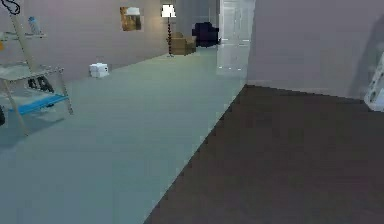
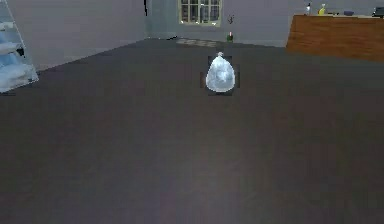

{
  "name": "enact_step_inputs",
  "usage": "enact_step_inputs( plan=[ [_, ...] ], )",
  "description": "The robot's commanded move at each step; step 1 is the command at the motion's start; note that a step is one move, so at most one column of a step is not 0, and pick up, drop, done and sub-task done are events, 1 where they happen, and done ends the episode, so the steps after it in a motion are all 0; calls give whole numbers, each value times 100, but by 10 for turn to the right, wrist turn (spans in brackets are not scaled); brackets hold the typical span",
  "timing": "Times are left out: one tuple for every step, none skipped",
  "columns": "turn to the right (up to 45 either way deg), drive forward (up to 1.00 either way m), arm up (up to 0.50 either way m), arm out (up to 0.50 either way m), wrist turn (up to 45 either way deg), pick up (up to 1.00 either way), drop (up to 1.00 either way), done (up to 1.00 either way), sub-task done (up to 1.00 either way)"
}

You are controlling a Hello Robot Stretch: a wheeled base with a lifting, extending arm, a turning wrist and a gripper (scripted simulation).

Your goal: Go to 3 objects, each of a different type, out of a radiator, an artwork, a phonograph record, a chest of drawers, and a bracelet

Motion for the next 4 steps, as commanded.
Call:
enact_step_inputs(
  plan=[
    [0, 100, 0, 0, 0, 0, 0, 0, 0],
    [0, 100, 0, 0, 0, 0, 0, 0, 0],
    [0, 100, 0, 0, 0, 0, 0, 0, 0],
    [30, 0, 0, 0, 0, 0, 0, 0, 0]
  ],
)
